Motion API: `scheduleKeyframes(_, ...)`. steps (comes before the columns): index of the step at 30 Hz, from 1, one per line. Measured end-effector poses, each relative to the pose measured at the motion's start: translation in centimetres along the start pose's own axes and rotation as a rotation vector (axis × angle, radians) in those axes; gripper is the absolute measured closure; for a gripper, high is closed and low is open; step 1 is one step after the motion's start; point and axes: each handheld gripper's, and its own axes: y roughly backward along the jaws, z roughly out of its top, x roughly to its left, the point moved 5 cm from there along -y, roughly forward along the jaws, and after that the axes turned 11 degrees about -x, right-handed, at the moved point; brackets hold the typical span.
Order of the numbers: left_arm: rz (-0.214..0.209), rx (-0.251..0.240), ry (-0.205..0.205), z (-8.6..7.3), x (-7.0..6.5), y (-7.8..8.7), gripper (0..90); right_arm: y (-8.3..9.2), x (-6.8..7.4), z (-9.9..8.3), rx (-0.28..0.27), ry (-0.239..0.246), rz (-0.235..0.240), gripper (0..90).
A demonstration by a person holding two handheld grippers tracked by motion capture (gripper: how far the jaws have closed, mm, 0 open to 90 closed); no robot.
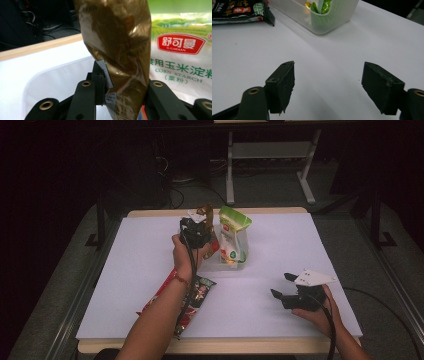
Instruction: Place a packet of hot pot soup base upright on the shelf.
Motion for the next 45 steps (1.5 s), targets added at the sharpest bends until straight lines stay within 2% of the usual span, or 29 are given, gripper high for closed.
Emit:
scheduleKeyframes(3, -0.021, -0.012, 0.009, -0.5, -0.3, -0.2, 69.9, 0.0, 0.0, 0.0, 0.002, 0.002, 0.001, 25.8)
scheduleKeyframes(7, -0.054, 0.002, 0.026, -1.3, -0.7, -0.4, 69.4, -0.1, 0.1, 0.0, 0.003, 0.003, 0.004, 25.6)
scheduleKeyframes(12, -0.072, 0.003, 0.012, -2.0, -1.2, -0.5, 69.4, -0.1, 0.1, 0.0, 0.003, 0.003, 0.007, 25.6)
scheduleKeyframes(19, -0.103, -0.004, -0.001, -2.7, -1.1, 0.1, 69.7, 0.0, 0.1, 0.0, 0.004, 0.000, 0.009, 25.4)
scheduleKeyframes(27, -0.129, -0.020, -0.062, -3.6, -1.1, 1.3, 70.9, -0.1, 0.2, -0.1, 0.007, 0.004, 0.014, 25.1)
scheduleKeyframes(33, -0.170, -0.010, -0.070, -4.2, -1.2, 2.1, 72.2, -0.1, 0.3, -0.1, 0.011, 0.005, 0.017, 25.1)
scheduleKeyframes(41, -0.194, -0.007, -0.100, -4.7, -1.5, 2.5, 72.7, -0.2, 0.4, -0.1, 0.013, 0.011, 0.018, 25.1)
scheduleKeyframes(45, -0.202, -0.006, -0.092, -5.0, -1.4, 2.6, 72.4, -0.2, 0.3, -0.2, 0.016, 0.009, 0.016, 25.0)
